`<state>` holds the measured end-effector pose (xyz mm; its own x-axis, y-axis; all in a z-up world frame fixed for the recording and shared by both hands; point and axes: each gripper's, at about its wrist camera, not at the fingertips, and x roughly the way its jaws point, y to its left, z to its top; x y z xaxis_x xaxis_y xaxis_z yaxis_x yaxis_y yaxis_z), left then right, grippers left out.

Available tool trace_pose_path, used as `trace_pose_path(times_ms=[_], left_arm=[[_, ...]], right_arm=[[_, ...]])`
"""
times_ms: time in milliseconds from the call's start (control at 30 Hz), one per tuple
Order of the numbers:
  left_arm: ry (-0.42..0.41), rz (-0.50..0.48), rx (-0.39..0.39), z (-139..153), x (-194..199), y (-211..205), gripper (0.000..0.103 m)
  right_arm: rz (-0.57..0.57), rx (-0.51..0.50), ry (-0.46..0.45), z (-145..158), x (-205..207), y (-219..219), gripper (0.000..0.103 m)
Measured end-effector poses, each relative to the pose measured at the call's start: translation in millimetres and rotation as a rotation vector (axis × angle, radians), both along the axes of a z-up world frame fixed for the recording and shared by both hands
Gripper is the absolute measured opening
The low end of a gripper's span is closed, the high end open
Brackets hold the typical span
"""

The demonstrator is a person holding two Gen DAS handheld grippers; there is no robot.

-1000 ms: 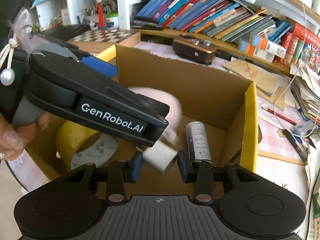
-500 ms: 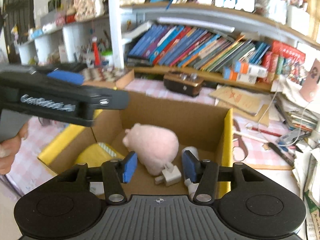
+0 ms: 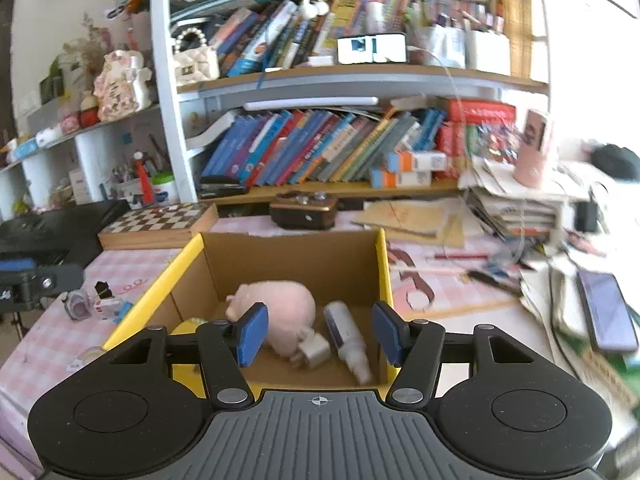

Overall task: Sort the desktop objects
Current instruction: 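Withdraw both tools from the box and move back over the table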

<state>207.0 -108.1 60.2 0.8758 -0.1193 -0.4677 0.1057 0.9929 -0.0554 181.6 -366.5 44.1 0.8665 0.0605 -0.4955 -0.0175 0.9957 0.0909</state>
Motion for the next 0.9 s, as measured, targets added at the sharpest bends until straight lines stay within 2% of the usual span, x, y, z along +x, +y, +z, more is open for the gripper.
trace_pose_path(times_ms=[200,633,900], left_arm=[[0.026,0.026,-0.007,-12.2,-21.7,20.7,0.103],[0.077,-0.033,-0.004,-31.1,-62.2,63.8,0.103],[0.096,-0.024,0.012,-39.8,-87.1,94.0,0.103]], right_arm=[[-0.036,0.003,0.055,-14.4,-29.6,23.2,0.058],[-0.13,0.047,0.145,-34.4,-76.9,76.3,0.059],[-0.149,0.021,0.167,-37.0,-98.5,108.0,0.058]])
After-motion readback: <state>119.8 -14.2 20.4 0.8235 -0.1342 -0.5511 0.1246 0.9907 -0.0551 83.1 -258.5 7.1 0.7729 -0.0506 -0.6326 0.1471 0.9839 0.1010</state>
